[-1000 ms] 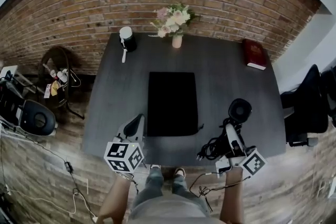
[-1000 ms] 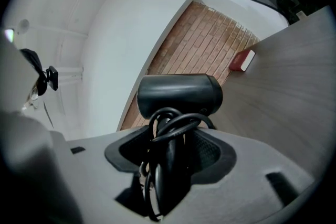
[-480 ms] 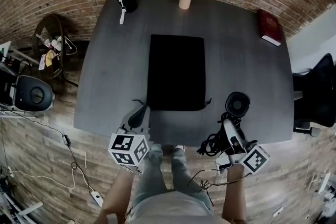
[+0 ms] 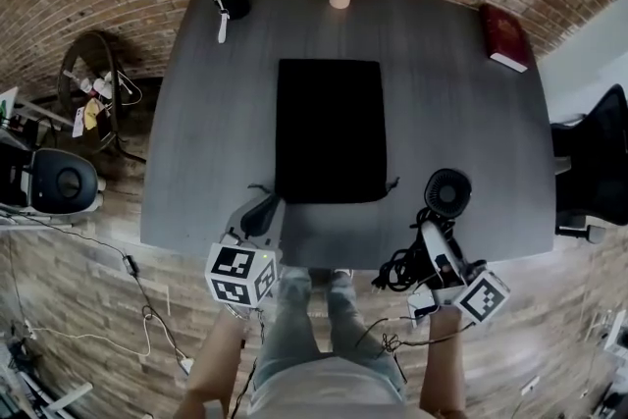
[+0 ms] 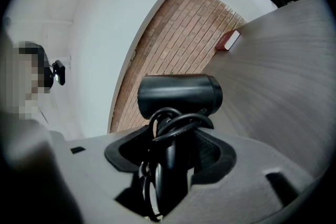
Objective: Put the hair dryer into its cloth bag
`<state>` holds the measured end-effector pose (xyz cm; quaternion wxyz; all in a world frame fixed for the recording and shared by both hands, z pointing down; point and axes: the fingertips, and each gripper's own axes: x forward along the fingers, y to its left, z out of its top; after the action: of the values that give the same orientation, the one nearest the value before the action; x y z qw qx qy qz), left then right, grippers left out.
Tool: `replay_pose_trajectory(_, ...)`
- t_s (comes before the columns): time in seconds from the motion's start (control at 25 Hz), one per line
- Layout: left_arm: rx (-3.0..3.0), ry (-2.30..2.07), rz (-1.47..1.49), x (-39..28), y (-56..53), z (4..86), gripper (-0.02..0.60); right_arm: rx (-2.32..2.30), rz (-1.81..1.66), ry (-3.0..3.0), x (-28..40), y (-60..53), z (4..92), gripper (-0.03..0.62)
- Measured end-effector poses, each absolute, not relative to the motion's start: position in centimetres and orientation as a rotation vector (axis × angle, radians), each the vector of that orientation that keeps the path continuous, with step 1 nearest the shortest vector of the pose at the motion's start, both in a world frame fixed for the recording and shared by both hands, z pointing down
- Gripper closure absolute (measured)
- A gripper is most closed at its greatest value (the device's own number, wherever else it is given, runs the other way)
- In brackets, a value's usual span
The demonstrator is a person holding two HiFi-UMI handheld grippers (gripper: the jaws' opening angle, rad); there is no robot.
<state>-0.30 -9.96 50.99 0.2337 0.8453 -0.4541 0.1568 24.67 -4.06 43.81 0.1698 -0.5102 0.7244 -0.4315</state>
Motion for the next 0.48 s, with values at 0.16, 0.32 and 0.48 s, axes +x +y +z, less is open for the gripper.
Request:
replay_pose_trajectory(0.16,2.367,-1.184,0.503,0.0,-10.5,51.5,0.495,-1.455,-1.231,2.03,24.8,-4.0,44.0,0.359)
replay_pose_trajectory(0.32,2.456,-1.063,0.622,1.0,-10.4,52.2,0.486,-1.478,-1.233,2.008,25.0,-3.7,44.4,0.358)
replay_pose_trajectory(0.48,2.582,-0.813,0.776,2.8,-9.3,53.3,0.427,-1.497,-1.224,1.991,25.4,-3.6,44.5,0.358)
